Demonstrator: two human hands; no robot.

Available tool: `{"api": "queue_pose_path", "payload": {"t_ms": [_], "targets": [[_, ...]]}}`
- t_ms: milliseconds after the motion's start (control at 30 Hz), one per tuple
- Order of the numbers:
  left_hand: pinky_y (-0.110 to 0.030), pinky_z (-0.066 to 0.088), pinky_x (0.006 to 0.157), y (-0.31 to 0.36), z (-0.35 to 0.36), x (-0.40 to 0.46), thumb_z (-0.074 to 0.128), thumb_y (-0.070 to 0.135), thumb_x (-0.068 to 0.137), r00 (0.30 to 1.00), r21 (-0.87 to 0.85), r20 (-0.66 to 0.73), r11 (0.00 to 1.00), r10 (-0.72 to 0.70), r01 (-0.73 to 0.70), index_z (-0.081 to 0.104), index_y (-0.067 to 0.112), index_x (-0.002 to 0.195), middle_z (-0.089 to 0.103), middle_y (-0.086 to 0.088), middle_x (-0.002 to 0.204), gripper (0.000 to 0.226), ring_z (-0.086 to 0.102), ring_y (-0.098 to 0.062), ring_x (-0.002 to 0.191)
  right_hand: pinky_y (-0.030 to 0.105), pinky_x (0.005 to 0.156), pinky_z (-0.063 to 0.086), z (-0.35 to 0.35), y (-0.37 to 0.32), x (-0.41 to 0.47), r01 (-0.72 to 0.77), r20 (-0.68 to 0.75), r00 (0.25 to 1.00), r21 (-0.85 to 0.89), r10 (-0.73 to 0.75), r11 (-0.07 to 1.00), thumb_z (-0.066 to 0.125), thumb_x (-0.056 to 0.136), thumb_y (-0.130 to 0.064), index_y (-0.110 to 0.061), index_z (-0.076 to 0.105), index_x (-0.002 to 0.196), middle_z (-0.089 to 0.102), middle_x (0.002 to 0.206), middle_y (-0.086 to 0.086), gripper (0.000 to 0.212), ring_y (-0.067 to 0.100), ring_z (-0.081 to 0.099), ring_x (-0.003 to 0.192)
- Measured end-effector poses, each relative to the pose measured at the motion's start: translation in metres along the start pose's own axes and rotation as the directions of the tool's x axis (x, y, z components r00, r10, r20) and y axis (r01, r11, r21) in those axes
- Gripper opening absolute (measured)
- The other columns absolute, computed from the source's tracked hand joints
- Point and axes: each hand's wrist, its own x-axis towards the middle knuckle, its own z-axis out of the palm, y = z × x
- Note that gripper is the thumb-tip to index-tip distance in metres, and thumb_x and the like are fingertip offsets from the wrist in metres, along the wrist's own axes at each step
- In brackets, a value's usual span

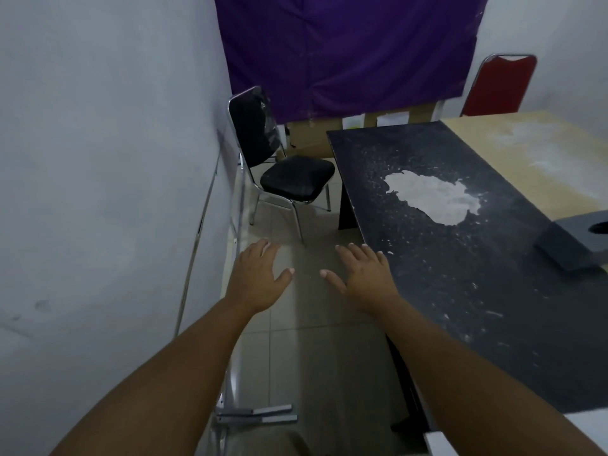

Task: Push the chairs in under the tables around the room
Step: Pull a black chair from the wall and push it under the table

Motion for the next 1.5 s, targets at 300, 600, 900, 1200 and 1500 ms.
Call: {"api": "queue_pose_path", "payload": {"t_ms": [300,600,900,1200,1500], "targets": [[-0.050,0.042,0.101,-0.033,-0.004,0.071,0.050,0.056,0.082,0.992,-0.002,-0.127,1.000,0.008,-0.009,0.053,0.011,0.134,0.054,-0.012,0.134,0.069,0.049,-0.029,0.125,0.063,0.103,0.032,0.003,-0.009,0.079,0.048,-0.098,0.994,-0.006,-0.048,0.999,0.032,0.086,-0.071,-0.024,0.060,0.129,0.058,0.133,0.011,0.069,0.037,0.044,0.132],[-0.046,0.045,0.097,-0.087,-0.005,0.176,0.047,0.060,0.082,0.988,0.032,-0.150,0.999,0.028,-0.024,0.055,0.012,0.128,0.058,-0.008,0.124,0.068,0.052,-0.026,0.116,0.065,0.105,0.030,0.018,-0.012,0.199,0.075,-0.085,0.993,-0.029,-0.077,0.997,0.032,0.087,-0.069,-0.024,0.058,0.128,0.058,0.133,0.011,0.066,0.037,0.042,0.132],[-0.043,0.045,0.099,-0.151,-0.031,0.273,0.041,0.061,0.086,0.985,-0.058,-0.169,0.998,-0.031,0.022,0.056,0.013,0.131,0.061,-0.008,0.127,0.068,0.054,-0.025,0.117,0.054,0.110,0.023,0.027,-0.045,0.317,0.062,-0.080,0.995,-0.053,-0.066,0.997,0.040,0.094,-0.061,-0.025,0.051,0.137,0.055,0.136,0.006,0.057,0.028,0.040,0.134],[-0.041,0.048,0.093,-0.217,-0.036,0.333,0.042,0.059,0.086,0.983,-0.063,-0.175,0.997,-0.054,0.043,0.060,0.010,0.126,0.065,-0.011,0.119,0.066,0.058,-0.028,0.110,0.055,0.114,0.019,0.056,-0.062,0.403,0.037,-0.041,0.998,-0.077,-0.040,0.996,0.030,0.093,-0.065,-0.026,0.042,0.144,0.049,0.144,0.003,0.065,0.025,0.033,0.140],[-0.033,0.039,0.096,-0.253,-0.025,0.376,0.039,0.058,0.086,0.980,-0.161,-0.151,0.981,-0.133,0.108,0.060,0.009,0.128,0.063,-0.010,0.124,0.067,0.054,-0.026,0.117,0.051,0.115,0.018,0.083,-0.069,0.467,0.019,0.008,1.000,-0.091,-0.018,0.996,0.035,0.095,-0.062,-0.026,0.039,0.146,0.047,0.146,0.001,0.062,0.024,0.029,0.142]]}}
